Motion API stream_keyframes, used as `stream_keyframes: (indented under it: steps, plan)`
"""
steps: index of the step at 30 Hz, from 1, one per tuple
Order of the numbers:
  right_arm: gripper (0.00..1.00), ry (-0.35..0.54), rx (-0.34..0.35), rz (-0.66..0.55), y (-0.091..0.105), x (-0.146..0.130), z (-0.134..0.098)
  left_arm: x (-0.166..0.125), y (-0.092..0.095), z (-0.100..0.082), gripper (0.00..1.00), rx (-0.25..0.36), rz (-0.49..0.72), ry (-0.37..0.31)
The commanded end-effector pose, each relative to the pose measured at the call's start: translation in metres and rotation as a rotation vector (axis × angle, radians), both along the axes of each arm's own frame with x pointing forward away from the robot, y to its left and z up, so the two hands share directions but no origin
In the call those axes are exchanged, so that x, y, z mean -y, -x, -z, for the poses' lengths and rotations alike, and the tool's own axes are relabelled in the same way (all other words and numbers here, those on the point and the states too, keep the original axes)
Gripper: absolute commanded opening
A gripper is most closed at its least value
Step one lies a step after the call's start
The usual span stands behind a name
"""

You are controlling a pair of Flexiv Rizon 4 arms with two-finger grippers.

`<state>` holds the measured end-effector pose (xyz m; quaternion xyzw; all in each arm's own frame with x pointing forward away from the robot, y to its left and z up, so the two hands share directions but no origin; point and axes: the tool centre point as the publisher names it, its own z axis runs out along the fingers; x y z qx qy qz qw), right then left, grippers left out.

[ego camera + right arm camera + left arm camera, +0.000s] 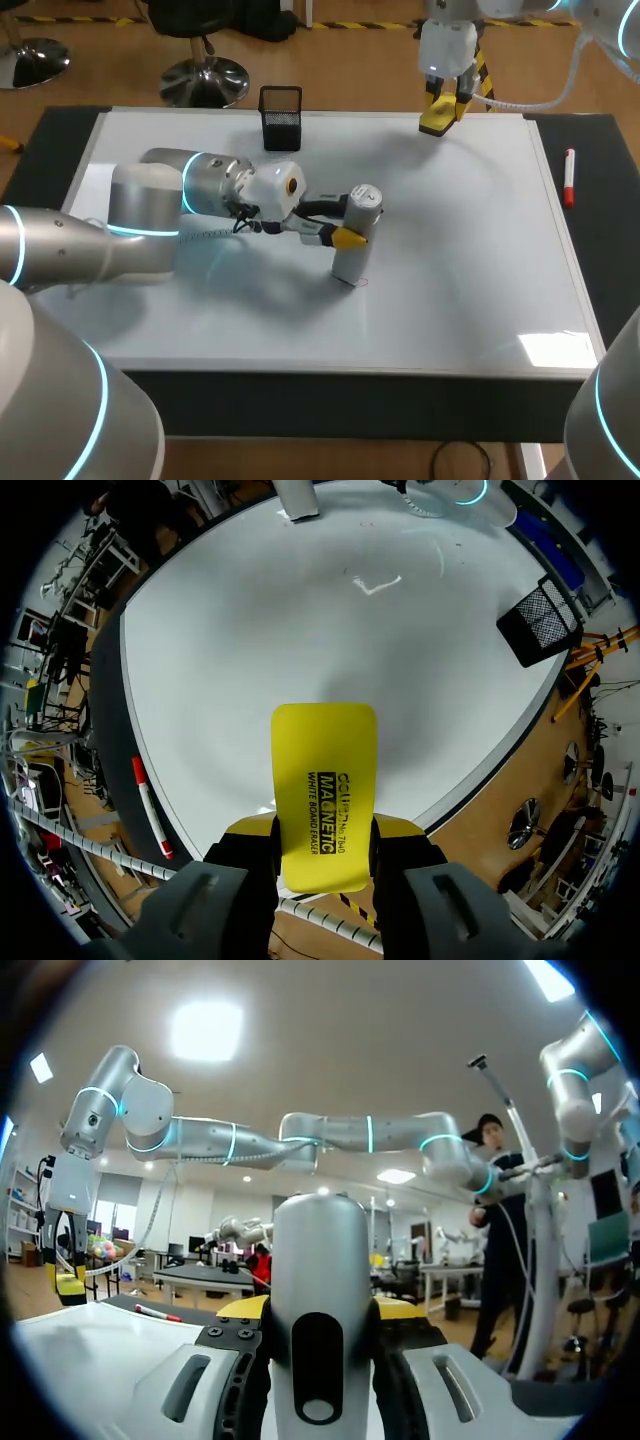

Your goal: Pick up the inspection probe, press it on each red-marked spot on the whiteboard one by one, put down the probe, pick up the eraser, and wipe off all the red marks.

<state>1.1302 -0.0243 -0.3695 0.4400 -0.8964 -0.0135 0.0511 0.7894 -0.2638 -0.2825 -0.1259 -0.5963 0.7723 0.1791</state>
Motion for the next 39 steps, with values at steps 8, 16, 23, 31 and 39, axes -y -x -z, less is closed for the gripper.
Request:
stream_keyframes:
  steps: [8, 16, 23, 31, 39]
  plan:
    - [0.0, 0.004, -0.004, -0.002, -0.001, 0.001, -0.002, -0.001, 0.003, 0.009, 0.0, 0.01, -0.022, -0.023]
    - [0.0, 0.004, -0.004, -0.002, -0.001, 0.001, -0.002, -0.006, 0.002, 0.015, 0.0, 0.032, -0.04, -0.063]
    - [0.0, 0.004, -0.004, -0.002, -0.001, 0.001, -0.002, -0.007, 0.003, 0.015, 0.0, 0.038, -0.041, -0.073]
    - [0.0, 0.004, -0.004, -0.002, -0.001, 0.001, -0.002, -0.008, 0.004, 0.015, 0.0, 0.042, -0.04, -0.075]
    - [0.0, 0.004, -0.004, -0.002, -0.001, 0.001, -0.002, -0.011, 0.004, 0.008, 0.0, 0.036, -0.047, -0.038]
